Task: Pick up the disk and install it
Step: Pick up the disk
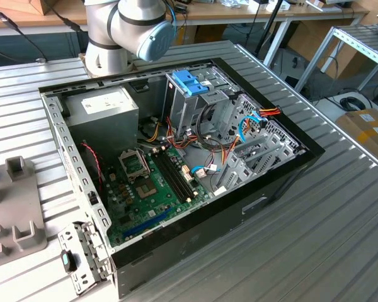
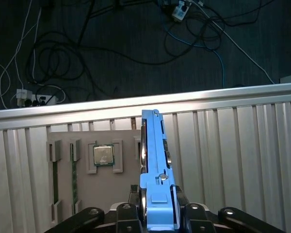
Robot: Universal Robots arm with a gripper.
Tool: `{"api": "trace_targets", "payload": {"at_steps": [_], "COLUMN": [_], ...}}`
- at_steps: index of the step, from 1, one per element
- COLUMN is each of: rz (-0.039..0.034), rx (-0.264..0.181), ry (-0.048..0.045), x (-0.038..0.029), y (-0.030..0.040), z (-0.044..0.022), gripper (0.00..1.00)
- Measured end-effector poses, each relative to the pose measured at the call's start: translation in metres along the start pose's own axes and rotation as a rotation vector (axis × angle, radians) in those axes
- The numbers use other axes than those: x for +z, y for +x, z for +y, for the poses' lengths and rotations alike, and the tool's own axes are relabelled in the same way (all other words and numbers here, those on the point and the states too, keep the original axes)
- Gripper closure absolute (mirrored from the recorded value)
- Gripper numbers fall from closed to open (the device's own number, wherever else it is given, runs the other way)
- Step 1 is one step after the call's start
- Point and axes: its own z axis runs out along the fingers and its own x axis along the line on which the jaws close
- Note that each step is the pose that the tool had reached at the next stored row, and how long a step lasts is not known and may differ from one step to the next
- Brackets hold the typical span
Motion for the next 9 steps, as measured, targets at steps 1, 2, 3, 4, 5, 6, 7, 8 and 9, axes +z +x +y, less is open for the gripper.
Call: {"api": "trace_targets", "payload": {"at_steps": [1, 2, 3, 4, 5, 6, 7, 8, 9], "rz": [0.0, 0.0, 0.0, 0.0, 0.0, 0.0, 0.0001, 0.0001, 0.0002], "rx": [0.0, 0.0, 0.0, 0.0, 0.0, 0.0, 0.0, 0.0, 0.0], "ry": [-0.0001, 0.0, -0.0001, -0.0001, -0.0001, -0.0001, -0.0001, -0.0002, -0.0003], "x": [-0.0001, 0.0, -0.0001, -0.0001, -0.0001, -0.0001, -0.0003, -0.0008, -0.0012], "y": [0.0, 0.0, 0.0, 0.0, 0.0, 0.0, 0.0, 0.0, 0.0], "z": [0.0, 0.0, 0.0, 0.0, 0.0, 0.0, 0.0, 0.0001, 0.0001], "gripper": [0.63, 0.63, 0.63, 0.63, 0.63, 0.63, 0.63, 0.63, 0.63]}}
